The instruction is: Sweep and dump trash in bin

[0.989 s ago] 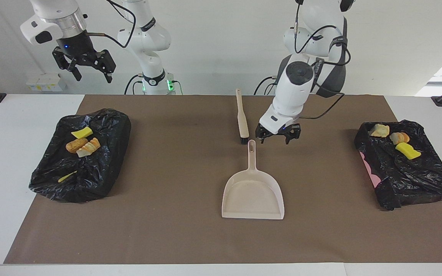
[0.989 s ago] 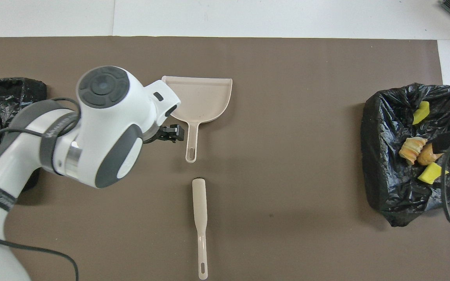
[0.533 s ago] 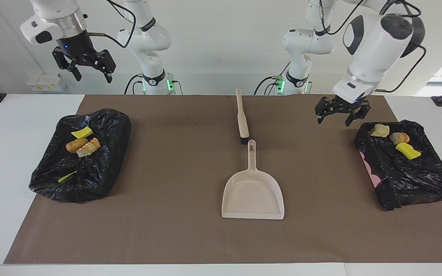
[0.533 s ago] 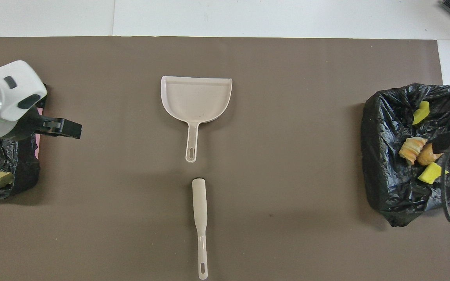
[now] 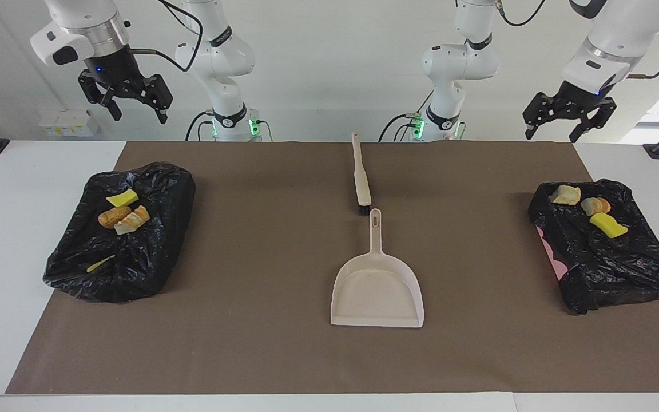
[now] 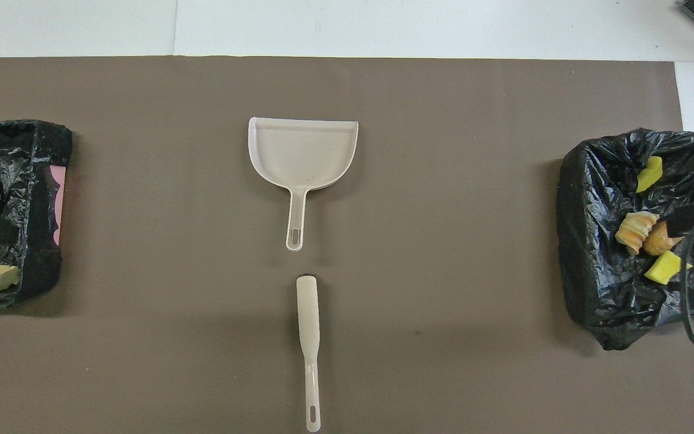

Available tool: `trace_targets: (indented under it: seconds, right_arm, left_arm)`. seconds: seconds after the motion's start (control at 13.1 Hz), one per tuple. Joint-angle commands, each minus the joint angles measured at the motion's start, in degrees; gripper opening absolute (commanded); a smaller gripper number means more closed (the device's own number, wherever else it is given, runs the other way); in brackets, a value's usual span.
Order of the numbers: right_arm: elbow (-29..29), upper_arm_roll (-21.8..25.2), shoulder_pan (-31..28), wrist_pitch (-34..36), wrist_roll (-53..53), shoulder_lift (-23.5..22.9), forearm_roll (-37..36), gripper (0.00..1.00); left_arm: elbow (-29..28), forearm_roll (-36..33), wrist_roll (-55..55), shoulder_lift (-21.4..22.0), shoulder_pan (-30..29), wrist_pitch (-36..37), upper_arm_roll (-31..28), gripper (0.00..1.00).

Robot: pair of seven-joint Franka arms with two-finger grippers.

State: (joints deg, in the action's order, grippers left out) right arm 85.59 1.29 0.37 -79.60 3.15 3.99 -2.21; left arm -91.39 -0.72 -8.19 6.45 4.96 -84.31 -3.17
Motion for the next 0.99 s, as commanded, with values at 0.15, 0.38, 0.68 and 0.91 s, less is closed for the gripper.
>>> trace_targets:
  seconds: [0.15, 0.38, 0.68, 0.91]
  right_arm:
    - [1.2, -0.2, -0.7, -0.6, -0.8, 1.0, 1.2, 1.0]
    - [1.2, -0.2, -0.7, -0.6, -0.8, 1.0, 1.2, 1.0]
    - [1.3, -0.2, -0.7, -0.6, -0.8, 1.0, 1.2, 1.0]
    - [1.2, -0.2, -0.7, -0.6, -0.8, 1.0, 1.2, 1.0]
  left_arm:
    - [3.4, -0.2, -0.5, -2.4, -0.2, 1.3, 0.1, 1.0]
    - [3.0, -0.1, 0.1, -2.4, -0.3, 0.9, -0.1, 1.0]
    - [3.8, 0.2, 0.1, -4.5, -0.2, 0.6, -0.3, 1.0]
    - [2.9, -0.2, 0.1, -3.6, -0.2, -0.8, -0.2, 1.0]
